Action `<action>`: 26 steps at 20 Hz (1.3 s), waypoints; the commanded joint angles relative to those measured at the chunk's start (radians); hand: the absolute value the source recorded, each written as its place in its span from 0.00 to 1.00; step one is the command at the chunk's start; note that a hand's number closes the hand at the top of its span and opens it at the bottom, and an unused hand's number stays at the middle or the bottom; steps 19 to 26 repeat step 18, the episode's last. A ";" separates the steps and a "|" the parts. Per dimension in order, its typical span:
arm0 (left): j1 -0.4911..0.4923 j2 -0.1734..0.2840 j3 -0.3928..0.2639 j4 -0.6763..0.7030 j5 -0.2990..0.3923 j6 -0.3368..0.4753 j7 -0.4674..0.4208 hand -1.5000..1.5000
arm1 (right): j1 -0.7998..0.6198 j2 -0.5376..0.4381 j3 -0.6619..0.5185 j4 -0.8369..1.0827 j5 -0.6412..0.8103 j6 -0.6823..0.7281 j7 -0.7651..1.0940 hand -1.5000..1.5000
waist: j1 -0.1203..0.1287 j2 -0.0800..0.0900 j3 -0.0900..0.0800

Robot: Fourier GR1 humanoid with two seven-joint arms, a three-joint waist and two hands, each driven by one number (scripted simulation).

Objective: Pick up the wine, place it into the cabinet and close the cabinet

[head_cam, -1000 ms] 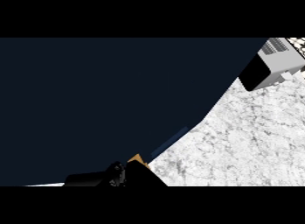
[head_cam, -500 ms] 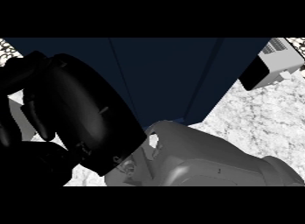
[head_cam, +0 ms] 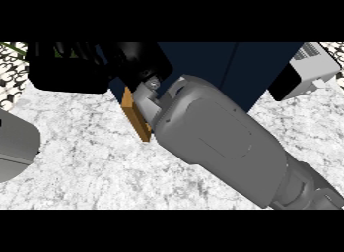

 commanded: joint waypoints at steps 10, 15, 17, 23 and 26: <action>-0.053 -0.027 0.003 0.007 -0.040 0.020 0.049 0.00 | 0.017 -0.065 -0.106 0.273 0.040 0.136 -0.231 1.00 | -0.002 0.013 0.000; -0.070 -0.057 -0.030 0.011 -0.062 0.022 0.037 0.00 | 0.032 -0.107 -0.114 0.306 0.058 0.171 -0.284 1.00 | -0.002 0.017 -0.001; -0.053 -0.047 -0.023 -0.039 -0.058 0.048 0.066 0.00 | 0.006 -0.088 -0.116 0.321 0.063 0.160 -0.258 1.00 | 0.012 0.011 0.000; -0.058 -0.044 -0.009 0.007 -0.054 0.019 0.054 0.00 | 0.005 -0.120 -0.130 0.296 0.048 0.191 -0.245 1.00 | 0.000 0.010 -0.001; -0.058 -0.044 -0.009 0.007 -0.054 0.019 0.054 0.00 | 0.005 -0.120 -0.130 0.296 0.048 0.191 -0.245 1.00 | 0.000 0.010 -0.001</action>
